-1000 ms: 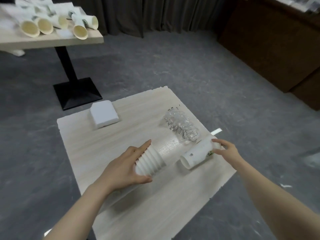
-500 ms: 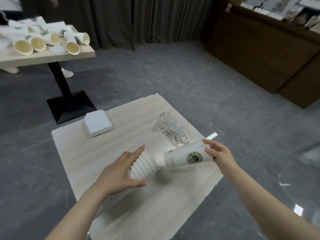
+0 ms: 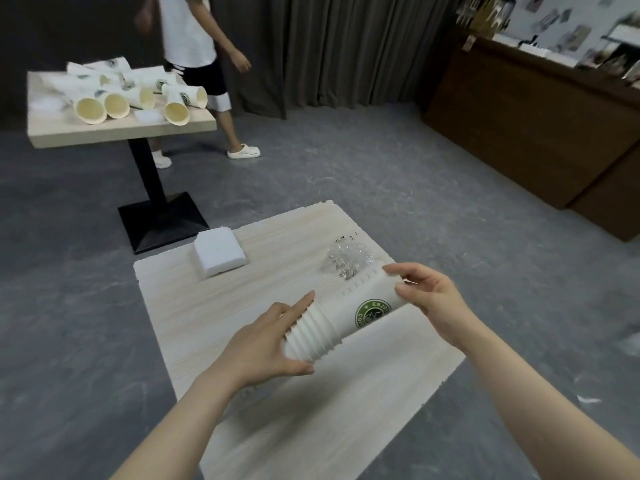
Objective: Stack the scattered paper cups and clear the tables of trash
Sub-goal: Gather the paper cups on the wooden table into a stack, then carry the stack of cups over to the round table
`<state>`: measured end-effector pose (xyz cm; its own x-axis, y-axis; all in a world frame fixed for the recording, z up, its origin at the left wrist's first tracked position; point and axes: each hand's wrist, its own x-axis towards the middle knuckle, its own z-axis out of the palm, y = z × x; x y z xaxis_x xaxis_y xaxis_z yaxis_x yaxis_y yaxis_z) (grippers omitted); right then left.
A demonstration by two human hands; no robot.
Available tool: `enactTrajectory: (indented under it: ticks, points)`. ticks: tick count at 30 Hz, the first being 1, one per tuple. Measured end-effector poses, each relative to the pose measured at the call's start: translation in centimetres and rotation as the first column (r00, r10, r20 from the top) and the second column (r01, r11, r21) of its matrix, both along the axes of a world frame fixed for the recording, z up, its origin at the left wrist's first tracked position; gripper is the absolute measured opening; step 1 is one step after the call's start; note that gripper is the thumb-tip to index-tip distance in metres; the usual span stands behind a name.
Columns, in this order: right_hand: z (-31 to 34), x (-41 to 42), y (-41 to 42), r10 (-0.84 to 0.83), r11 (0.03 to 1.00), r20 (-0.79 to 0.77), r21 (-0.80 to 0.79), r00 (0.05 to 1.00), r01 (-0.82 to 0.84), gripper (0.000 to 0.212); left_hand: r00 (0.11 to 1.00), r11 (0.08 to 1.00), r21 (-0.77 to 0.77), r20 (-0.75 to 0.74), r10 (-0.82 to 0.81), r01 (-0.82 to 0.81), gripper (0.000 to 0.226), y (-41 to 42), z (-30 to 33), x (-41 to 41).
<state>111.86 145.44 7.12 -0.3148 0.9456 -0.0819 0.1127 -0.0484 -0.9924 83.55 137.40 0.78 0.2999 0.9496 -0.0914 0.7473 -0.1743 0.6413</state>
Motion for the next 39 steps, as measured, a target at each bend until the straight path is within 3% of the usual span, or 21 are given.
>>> enactTrajectory:
  ticks: [8,13,17,21,29,39]
  points:
    - [-0.7,-5.6,-2.7,0.154,0.988,-0.035,0.031,0.987,-0.153,0.048,0.992,0.998,0.029,0.121,0.046,-0.05,0.111,-0.4,0.5,-0.1]
    - [-2.3,-6.9,-4.1,-0.01,1.0,-0.023,0.025,1.0,0.01,0.064,0.955,0.989,0.045,0.268,0.124,-0.141,0.115,0.1,1.0,-0.3]
    - [-4.5,-8.6,-5.7,0.092,0.989,-0.064,-0.11,0.994,-0.098,0.087,0.833,0.973,0.006,0.517,0.195,-0.231,0.117,0.6,0.9,0.0]
    - [-5.3,-10.6,-6.0,0.092,0.994,-0.068,-0.055,0.993,-0.096,0.072,0.704,0.964,-0.101,0.665,0.249,-0.246,0.108,0.4,0.5,-0.3]
    - [-6.1,-12.7,-6.5,0.004,0.997,0.034,0.078,0.999,-0.007,0.071,0.609,0.93,-0.145,0.719,0.334,-0.339,0.075,-1.2,-0.7,-1.1]
    - [-4.5,-15.0,-8.6,0.042,0.986,0.054,0.16,0.998,-0.05,0.075,0.538,0.877,-0.106,0.754,0.378,-0.469,0.078,-4.3,-0.1,-2.9]
